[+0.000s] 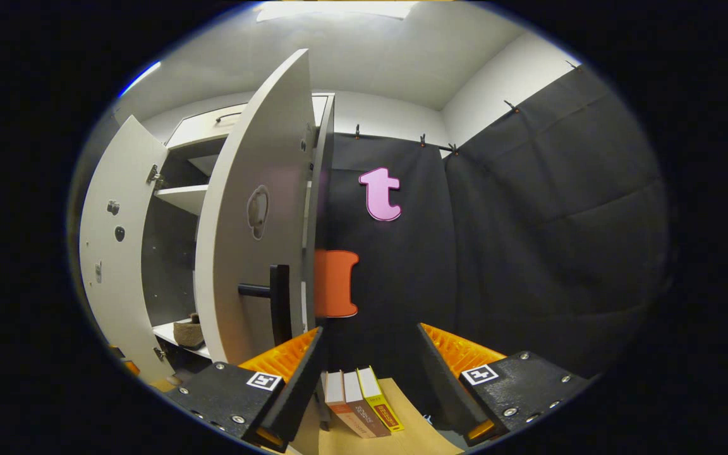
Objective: Grab one shoe with the right hand and put it into the shoe cabinet, grab the other shoe with the left hand and put it into the shoe cabinet; then close the right door with the right hand and the left door with the left hand.
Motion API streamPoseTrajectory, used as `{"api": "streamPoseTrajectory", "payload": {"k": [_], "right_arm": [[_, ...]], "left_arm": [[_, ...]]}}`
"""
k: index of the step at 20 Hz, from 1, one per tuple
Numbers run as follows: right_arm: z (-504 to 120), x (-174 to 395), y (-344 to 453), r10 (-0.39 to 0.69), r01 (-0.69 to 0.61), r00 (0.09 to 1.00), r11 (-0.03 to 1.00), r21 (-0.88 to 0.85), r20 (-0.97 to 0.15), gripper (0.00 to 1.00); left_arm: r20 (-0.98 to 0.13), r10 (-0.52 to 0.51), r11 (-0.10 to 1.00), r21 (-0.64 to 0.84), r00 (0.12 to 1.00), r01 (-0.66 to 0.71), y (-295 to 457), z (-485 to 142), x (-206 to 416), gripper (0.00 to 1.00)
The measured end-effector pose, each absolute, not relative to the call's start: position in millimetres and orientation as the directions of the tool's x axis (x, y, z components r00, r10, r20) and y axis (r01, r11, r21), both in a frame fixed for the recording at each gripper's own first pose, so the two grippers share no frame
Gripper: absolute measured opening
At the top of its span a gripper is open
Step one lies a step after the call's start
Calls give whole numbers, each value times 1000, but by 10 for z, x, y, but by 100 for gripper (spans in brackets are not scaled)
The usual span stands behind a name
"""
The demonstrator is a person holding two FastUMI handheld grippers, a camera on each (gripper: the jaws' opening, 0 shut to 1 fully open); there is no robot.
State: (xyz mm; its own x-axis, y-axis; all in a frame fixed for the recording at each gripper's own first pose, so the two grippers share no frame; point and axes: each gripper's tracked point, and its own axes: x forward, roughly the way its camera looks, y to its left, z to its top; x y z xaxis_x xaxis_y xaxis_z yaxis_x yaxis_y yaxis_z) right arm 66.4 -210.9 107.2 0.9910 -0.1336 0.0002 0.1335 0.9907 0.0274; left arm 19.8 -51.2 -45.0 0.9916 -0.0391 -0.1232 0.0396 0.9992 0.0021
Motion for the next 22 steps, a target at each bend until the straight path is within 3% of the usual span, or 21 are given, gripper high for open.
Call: {"api": "streamPoseTrajectory", "payload": {"k": [6,17,20,21,22], "right_arm": [[1080,683,-1483,-16,16,1000,999,39,-3,88],[1057,921,-755,103,-103,995,991,80,11,88],[1056,1008,-549,145,-145,989,984,100,8,91],[1048,1035,-477,157,-157,988,982,103,7,97],[1025,1066,-397,171,-171,985,980,105,3,91]], "left_arm": [[-128,-37,999,-3,991,37,-455,-462,156,97],[-124,-8,1000,-3,992,8,-261,-448,150,96],[-122,-10,1000,0,992,10,-249,-430,147,96],[-121,-6,1000,2,993,6,-235,-433,139,99],[-122,-6,1000,1,992,6,-228,-438,143,97]]}}
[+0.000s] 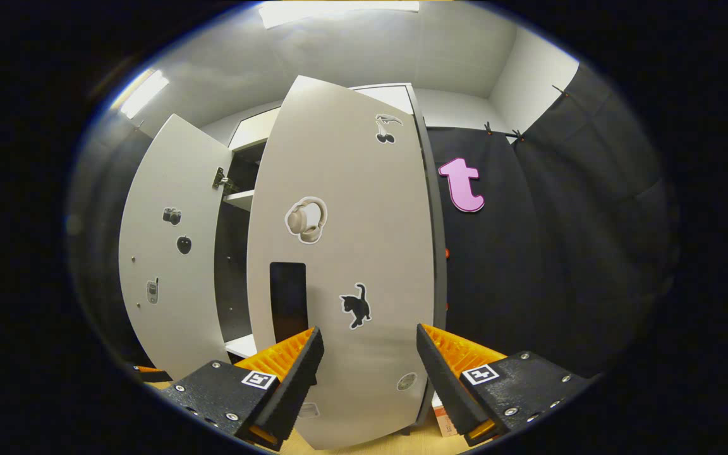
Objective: Grab one shoe with the right hand and put it into the shoe cabinet, grab the other shoe with the left hand and put it into the shoe cabinet; then close the right door with the right hand and the left door with the left hand.
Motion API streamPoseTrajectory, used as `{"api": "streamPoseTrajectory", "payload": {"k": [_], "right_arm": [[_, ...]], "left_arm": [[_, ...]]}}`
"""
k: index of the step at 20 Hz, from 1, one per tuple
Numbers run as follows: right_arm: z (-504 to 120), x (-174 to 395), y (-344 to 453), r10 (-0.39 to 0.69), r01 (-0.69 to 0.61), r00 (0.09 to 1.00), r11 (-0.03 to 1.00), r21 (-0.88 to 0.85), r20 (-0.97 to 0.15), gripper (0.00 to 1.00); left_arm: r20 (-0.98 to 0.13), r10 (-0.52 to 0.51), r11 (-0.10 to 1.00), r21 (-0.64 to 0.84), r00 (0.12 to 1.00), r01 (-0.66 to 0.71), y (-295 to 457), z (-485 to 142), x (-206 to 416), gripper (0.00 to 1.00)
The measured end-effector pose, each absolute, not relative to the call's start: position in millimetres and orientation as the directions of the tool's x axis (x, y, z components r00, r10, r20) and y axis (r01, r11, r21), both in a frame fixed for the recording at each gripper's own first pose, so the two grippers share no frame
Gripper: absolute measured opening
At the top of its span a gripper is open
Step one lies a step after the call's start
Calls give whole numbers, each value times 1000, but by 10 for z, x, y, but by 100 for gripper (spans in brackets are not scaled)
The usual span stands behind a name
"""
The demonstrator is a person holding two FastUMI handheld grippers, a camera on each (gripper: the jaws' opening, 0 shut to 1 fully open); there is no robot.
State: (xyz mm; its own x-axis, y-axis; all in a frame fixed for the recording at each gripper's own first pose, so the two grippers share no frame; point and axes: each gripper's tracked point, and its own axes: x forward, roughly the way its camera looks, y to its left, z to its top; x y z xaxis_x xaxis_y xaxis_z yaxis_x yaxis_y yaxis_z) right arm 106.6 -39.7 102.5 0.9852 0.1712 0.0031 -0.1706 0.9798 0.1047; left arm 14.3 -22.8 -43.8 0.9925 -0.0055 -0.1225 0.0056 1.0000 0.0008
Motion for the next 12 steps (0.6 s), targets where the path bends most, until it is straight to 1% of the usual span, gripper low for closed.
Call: {"api": "streamPoseTrajectory", "payload": {"k": [7,8,9,12], "right_arm": [[799,1260,7,239,-233,970,965,120,-35,91],[773,1296,46,245,-238,969,963,125,-40,91],[775,1334,72,243,-237,969,963,129,-35,91],[733,1454,151,242,-232,969,960,157,-46,92]], "left_arm": [[-125,-3,1000,3,992,4,-217,-443,160,97],[-124,-3,1000,5,992,4,-218,-446,157,99],[-124,-3,1000,6,992,4,-218,-443,153,97],[-127,-1,1000,4,992,2,-200,-457,185,97]]}}
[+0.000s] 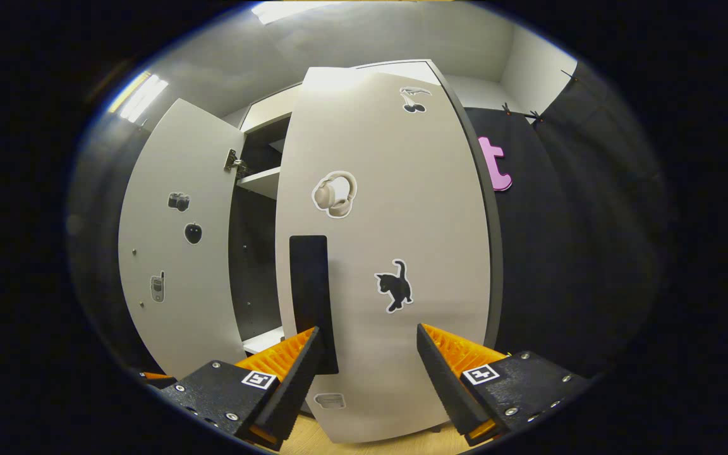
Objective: Grab one shoe with the right hand and put it into the shoe cabinet, grab the other shoe with the left hand and put it into the shoe cabinet; then close the right door with the right hand and the left door with the left hand.
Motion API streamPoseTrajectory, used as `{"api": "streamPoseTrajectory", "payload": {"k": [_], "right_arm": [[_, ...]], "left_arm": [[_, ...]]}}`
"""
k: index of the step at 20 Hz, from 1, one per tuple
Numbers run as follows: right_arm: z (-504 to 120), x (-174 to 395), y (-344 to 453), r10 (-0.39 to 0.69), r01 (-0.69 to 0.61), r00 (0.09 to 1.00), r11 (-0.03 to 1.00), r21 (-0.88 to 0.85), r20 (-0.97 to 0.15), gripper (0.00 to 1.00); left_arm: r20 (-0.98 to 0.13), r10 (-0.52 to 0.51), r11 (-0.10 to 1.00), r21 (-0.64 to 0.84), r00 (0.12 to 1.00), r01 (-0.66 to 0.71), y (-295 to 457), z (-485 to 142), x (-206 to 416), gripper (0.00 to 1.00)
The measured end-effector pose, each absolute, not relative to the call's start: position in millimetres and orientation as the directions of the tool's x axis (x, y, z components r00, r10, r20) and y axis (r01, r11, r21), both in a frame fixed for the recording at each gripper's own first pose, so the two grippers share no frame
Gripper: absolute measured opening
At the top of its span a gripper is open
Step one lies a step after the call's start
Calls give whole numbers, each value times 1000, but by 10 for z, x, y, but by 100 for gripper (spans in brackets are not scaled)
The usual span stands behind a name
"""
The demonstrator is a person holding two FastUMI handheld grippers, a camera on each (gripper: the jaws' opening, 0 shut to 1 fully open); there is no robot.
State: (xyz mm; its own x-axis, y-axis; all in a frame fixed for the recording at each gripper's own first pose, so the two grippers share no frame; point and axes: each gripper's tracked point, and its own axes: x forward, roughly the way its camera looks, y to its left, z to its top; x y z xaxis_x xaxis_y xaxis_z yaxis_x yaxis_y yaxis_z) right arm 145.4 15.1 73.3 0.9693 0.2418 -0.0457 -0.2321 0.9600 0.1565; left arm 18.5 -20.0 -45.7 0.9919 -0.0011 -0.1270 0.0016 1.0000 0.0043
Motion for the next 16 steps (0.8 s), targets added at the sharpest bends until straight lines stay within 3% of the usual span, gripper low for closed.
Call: {"api": "streamPoseTrajectory", "payload": {"k": [16], "right_arm": [[674,1817,410,199,-198,980,979,46,-22,92]], "left_arm": [[-135,-3,1000,-12,991,1,-177,-433,201,96]]}}
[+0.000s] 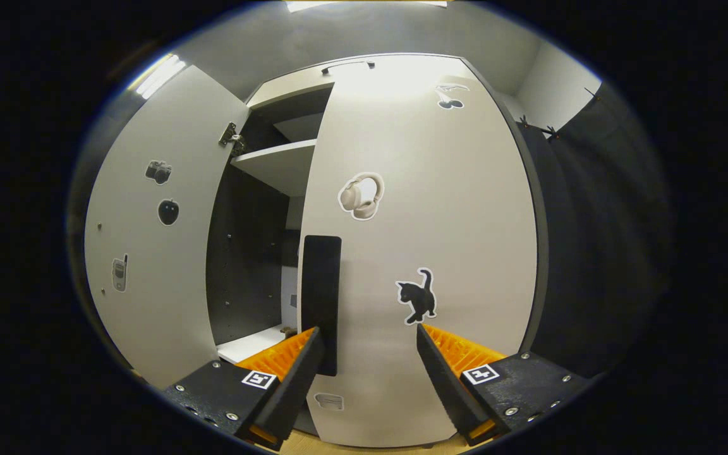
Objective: Grab one shoe with the right hand and put it into the shoe cabinet, grab the other shoe with the left hand and put it into the shoe cabinet; then close the right door with the right hand and the left door with the left hand.
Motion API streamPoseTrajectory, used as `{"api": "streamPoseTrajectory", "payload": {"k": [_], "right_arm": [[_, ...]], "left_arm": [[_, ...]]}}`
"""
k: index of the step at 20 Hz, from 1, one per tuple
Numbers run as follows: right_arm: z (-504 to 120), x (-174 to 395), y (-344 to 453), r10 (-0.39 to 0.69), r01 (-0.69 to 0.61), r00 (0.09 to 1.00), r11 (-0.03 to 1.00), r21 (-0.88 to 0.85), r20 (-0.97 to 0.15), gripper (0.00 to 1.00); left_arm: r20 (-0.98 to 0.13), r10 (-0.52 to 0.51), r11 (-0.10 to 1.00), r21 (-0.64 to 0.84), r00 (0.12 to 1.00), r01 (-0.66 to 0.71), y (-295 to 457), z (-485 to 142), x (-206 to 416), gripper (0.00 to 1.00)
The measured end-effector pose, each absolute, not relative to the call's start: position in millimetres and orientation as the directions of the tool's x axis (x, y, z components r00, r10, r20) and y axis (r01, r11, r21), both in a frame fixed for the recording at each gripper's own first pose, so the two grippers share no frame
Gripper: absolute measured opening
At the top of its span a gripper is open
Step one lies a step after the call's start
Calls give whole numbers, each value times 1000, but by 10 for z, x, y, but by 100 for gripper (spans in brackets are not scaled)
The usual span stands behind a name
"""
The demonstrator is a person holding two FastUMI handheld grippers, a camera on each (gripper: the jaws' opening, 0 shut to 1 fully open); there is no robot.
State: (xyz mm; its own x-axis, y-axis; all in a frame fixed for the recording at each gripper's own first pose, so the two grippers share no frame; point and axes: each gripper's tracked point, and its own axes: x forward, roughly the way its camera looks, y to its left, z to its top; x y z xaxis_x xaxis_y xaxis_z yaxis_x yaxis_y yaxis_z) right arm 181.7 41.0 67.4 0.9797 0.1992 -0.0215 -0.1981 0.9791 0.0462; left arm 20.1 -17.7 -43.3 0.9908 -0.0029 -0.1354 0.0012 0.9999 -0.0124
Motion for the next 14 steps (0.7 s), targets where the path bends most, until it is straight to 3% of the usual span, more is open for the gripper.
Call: {"api": "streamPoseTrajectory", "payload": {"k": [7,14], "right_arm": [[730,1750,307,161,-160,987,984,81,-6,92],[564,1026,65,132,-131,991,990,53,-16,92]], "left_arm": [[-120,21,1000,6,993,-20,-111,-305,152,99],[-94,88,996,14,992,-87,141,-84,81,99]]}}
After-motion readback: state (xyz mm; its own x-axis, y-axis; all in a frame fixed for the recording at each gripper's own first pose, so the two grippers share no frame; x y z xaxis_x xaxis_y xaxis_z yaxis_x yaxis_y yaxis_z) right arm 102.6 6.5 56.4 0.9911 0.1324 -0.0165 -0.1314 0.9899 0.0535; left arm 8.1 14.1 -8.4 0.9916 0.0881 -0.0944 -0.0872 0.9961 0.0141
